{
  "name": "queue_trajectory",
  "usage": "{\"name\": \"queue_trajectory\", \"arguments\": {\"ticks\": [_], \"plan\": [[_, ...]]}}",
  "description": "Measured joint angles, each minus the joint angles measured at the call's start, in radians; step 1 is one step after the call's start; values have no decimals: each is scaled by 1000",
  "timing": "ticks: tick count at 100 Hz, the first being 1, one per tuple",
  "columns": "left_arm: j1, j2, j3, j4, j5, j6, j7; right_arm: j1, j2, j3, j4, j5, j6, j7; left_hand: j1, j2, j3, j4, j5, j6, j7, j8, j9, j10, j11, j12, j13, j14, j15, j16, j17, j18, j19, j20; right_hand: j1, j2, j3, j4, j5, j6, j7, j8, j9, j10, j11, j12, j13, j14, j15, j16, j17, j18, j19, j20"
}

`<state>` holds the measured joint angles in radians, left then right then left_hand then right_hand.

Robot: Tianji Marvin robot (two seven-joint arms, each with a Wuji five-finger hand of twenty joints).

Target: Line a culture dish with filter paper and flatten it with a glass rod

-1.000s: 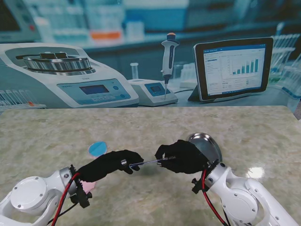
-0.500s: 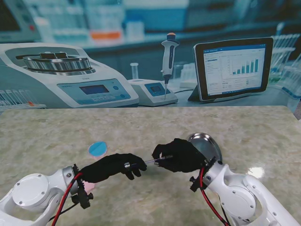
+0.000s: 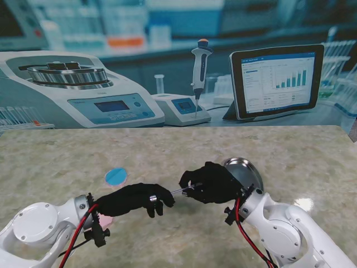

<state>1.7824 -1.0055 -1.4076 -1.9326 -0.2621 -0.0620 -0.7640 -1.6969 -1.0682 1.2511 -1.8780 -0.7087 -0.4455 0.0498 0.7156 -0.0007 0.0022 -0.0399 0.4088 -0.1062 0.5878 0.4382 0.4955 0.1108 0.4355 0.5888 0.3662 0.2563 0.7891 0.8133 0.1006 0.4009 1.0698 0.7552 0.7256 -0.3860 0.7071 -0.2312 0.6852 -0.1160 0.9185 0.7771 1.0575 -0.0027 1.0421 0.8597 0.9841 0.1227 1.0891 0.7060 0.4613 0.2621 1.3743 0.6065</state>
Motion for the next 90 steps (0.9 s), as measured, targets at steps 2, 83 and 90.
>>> {"name": "queue_trajectory", "arguments": {"ticks": [2,83,90], "plan": [[0,0,0,-2,2,0,0,1,0,0,0,-5,-1,-3,0,0,0,0,0,0,0,0,0,0,2,2,0,2,6,4,4,0,8,1,0,0,0,0,0,0,0,0,0,0,0,0,0,0,0,0,0,0,0,0],[38,-14,8,-71,100,56,152,29,-6,-41,46,30,-45,-45,121,-74,-1,1,21,94,550,460,223,-23,457,300,278,-50,508,202,294,58,296,194,0,0,1,0,1,-4,0,-48,1,0,-13,0,0,0,0,0,0,0,0,1],[41,-18,8,-79,103,73,166,31,-6,-46,47,30,-50,-48,141,-84,-1,1,21,82,592,497,243,-40,511,316,315,-73,553,217,332,62,324,207,0,0,2,0,1,-4,0,-60,1,0,-14,0,0,0,0,0,0,0,0,1]]}}
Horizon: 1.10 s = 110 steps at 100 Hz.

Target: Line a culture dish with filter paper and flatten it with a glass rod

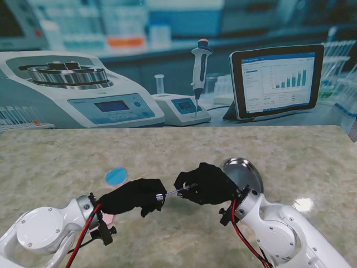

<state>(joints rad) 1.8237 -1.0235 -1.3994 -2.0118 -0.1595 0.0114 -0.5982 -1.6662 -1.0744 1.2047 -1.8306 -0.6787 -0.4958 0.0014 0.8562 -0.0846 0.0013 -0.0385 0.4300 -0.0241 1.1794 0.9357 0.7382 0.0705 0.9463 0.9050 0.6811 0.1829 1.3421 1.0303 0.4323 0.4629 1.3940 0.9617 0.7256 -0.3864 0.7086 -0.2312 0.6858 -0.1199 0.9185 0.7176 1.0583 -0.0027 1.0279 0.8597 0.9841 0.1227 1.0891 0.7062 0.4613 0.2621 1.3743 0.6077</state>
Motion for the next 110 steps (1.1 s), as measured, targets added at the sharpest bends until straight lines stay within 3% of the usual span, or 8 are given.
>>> {"name": "queue_trajectory", "arguments": {"ticks": [18,34,57,66,76,94,102,110], "plan": [[4,-6,3,-7,30,4,25,0,-2,-5,0,-2,-10,-10,30,-16,0,0,13,-16,56,113,63,-37,105,46,87,-56,67,12,84,2,58,5,0,0,0,0,0,1,0,-30,0,0,-11,0,0,0,0,0,0,0,0,0],[6,-8,2,-10,46,8,39,0,-4,-9,0,-1,-11,-20,40,-17,0,0,22,-36,53,121,60,-40,100,48,85,-61,75,12,77,2,62,5,-1,-15,22,0,25,25,2,-64,51,0,-25,-20,51,4,-1,0,49,3,0,0],[11,-10,-7,-7,-1,1,33,2,-7,-13,1,-4,-3,-33,38,-17,0,0,22,-85,-52,1,18,37,-103,-30,-4,59,-34,12,-25,5,27,12,-11,-26,45,0,41,37,9,-72,74,0,-37,-28,67,5,-1,0,81,12,0,1],[11,-11,-8,-3,-19,-4,28,5,-7,-14,5,11,1,-27,38,-17,0,0,70,-98,-91,-14,18,49,-152,-55,-4,86,-53,-6,-28,23,16,12,-11,-26,46,0,41,37,9,-65,74,0,-37,-28,67,5,-1,0,81,12,0,1],[13,-12,-14,0,-65,0,14,8,-8,-15,11,32,1,-20,37,-17,0,0,91,-105,-95,-17,20,50,-163,-59,-4,92,-62,-15,-28,30,8,12,-11,-26,46,0,41,37,9,-62,74,0,-37,-28,67,5,-1,0,80,12,0,1],[14,-12,-19,0,-66,3,-9,14,-11,-18,23,31,-2,-38,25,-17,0,0,98,-105,-96,-6,38,51,-162,-59,-4,92,-63,-16,-20,36,8,12,-11,-26,46,0,41,34,9,-53,73,0,-37,-28,67,5,-1,0,77,12,0,1],[13,-11,-21,0,-64,4,-19,18,-14,-22,33,30,-12,-61,25,-11,0,0,100,-105,-87,19,49,47,-115,-52,-4,92,-36,-16,1,38,8,17,-11,-26,46,0,41,34,9,-53,73,0,-37,-28,67,5,-1,0,77,12,0,1],[11,-9,-22,0,-60,4,-22,22,-17,-25,42,29,-24,-78,2,-8,0,0,100,-99,-58,65,61,42,-43,-18,37,55,13,-13,36,40,24,39,-11,-26,46,0,41,34,9,-53,73,0,-37,-28,67,5,-1,0,77,12,0,1]]}}
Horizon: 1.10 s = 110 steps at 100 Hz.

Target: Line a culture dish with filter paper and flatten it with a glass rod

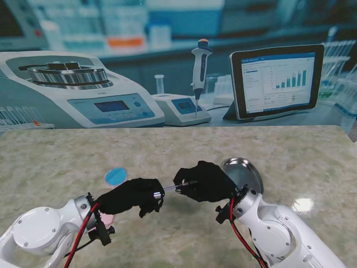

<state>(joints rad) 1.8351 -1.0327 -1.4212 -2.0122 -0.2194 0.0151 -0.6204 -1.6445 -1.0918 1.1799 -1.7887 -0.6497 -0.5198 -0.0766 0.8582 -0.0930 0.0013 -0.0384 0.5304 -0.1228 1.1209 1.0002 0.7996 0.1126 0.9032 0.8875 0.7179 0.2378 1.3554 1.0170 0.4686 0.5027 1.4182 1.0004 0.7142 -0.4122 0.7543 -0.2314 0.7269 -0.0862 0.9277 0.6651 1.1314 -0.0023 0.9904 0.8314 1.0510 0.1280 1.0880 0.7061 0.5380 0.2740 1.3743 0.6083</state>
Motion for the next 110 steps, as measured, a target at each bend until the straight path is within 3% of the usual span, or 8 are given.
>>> {"name": "queue_trajectory", "arguments": {"ticks": [14,35,41,45,58,74,95,110], "plan": [[-3,2,8,0,37,0,11,3,-4,-2,6,-2,-14,-10,0,7,0,0,12,5,71,87,65,-40,133,88,76,-78,86,41,77,0,63,27,0,0,0,0,0,0,0,0,0,0,0,0,0,0,0,0,-6,0,0,0],[1,-1,30,-9,89,-2,88,1,-4,-1,4,-17,-25,-13,-13,8,11,0,119,-3,180,251,177,-118,326,152,222,-175,219,61,247,0,194,35,0,0,0,0,1,1,0,-11,0,0,-1,0,0,0,0,0,-8,0,0,0],[3,-5,33,-12,100,-2,102,1,-4,-1,4,-17,-29,-13,-26,5,39,0,150,-5,202,298,218,-130,372,153,264,-191,261,34,310,0,244,-19,0,0,0,0,1,3,0,-19,0,0,-13,-2,-1,0,-1,0,-10,0,0,0],[4,-7,35,-14,104,-2,115,1,-4,-1,4,-17,-32,-14,-96,-33,151,0,176,-12,219,312,251,-138,397,153,302,-203,290,2,358,-3,284,-76,-1,-1,0,0,7,4,0,-26,0,0,-14,-9,-1,0,-1,0,-10,0,0,0],[8,-14,40,-21,128,-9,150,1,-4,-3,4,-21,-40,-17,-208,-121,394,-8,246,-23,265,323,325,-145,436,153,382,-213,349,-85,462,-22,356,-220,-9,-6,0,0,9,5,0,-40,0,0,-28,-23,-2,0,-23,-8,-11,0,0,0],[11,-17,38,-25,144,-19,160,2,-4,-7,4,-30,-49,-19,-255,-212,551,-12,299,-23,284,323,378,-145,442,153,430,-215,380,-140,521,-40,382,-307,-31,-23,22,0,16,1,0,-74,-15,0,-70,-64,-13,0,-54,-25,-22,0,0,0],[14,-21,37,-25,149,-29,189,0,-3,-2,-3,-36,-55,-13,-262,-297,651,-12,355,-2,284,325,434,-146,451,154,478,-215,400,-178,544,-42,388,-322,-127,-35,64,0,-9,-2,-3,-130,-77,13,-159,-154,-62,2,-146,-52,-68,0,-3,0],[18,-26,37,-26,155,-32,212,-6,-3,10,-16,-37,-58,-3,-263,-314,684,-12,365,23,284,330,440,-146,452,154,487,-215,403,-193,545,-44,388,-322,-227,-48,106,9,-12,14,-131,-106,-134,28,-221,-226,-113,4,-230,-83,-112,0,-28,0]]}}
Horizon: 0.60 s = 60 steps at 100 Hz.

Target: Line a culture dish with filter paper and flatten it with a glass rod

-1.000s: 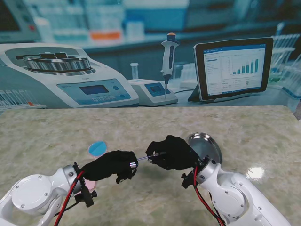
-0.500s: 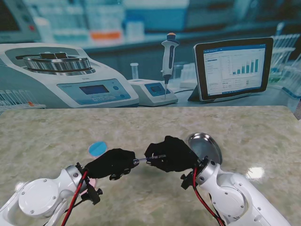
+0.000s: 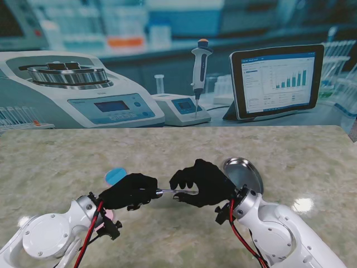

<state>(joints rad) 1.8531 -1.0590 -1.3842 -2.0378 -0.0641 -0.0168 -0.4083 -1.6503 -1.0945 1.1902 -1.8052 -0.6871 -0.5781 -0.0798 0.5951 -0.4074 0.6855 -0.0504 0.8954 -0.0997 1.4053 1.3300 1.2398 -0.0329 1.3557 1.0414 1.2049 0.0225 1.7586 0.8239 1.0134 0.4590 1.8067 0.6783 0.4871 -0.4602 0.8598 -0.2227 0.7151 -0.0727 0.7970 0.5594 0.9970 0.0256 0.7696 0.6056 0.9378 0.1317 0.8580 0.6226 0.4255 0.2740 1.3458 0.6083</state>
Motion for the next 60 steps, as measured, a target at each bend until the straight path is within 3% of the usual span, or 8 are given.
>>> {"name": "queue_trajectory", "arguments": {"ticks": [11,19,47,60], "plan": [[2,-3,-6,-1,-11,4,1,-4,1,5,-9,-6,0,0,3,1,0,0,0,5,0,2,0,3,6,0,0,0,9,-8,0,0,0,10,-57,1,14,69,0,20,-112,57,-45,14,-26,-32,-50,3,-70,-25,-27,0,-22,10],[4,-4,-11,-3,-25,9,2,-7,1,9,-14,-7,0,3,6,26,-13,-1,0,9,0,4,0,5,6,0,0,0,10,-9,0,0,0,24,-81,1,14,91,-10,30,-146,70,-73,24,-65,-52,-72,5,-93,-38,-45,0,-34,10],[8,-11,-29,-7,-36,13,19,-61,5,61,-71,-22,48,34,19,39,-42,-1,-1,12,0,16,0,7,10,0,0,2,15,-10,0,2,0,38,-104,12,-45,91,-86,54,-252,73,-196,51,-192,-167,-207,15,-263,-118,-162,1,-148,8],[8,-12,-42,-7,-14,6,29,-107,4,96,-99,-39,84,19,19,39,-42,-1,-1,12,0,16,0,7,10,0,0,2,16,-10,1,2,0,38,-104,31,-86,102,-135,57,-321,53,-277,62,-247,-214,-295,17,-357,-171,-240,1,-234,-28]]}}
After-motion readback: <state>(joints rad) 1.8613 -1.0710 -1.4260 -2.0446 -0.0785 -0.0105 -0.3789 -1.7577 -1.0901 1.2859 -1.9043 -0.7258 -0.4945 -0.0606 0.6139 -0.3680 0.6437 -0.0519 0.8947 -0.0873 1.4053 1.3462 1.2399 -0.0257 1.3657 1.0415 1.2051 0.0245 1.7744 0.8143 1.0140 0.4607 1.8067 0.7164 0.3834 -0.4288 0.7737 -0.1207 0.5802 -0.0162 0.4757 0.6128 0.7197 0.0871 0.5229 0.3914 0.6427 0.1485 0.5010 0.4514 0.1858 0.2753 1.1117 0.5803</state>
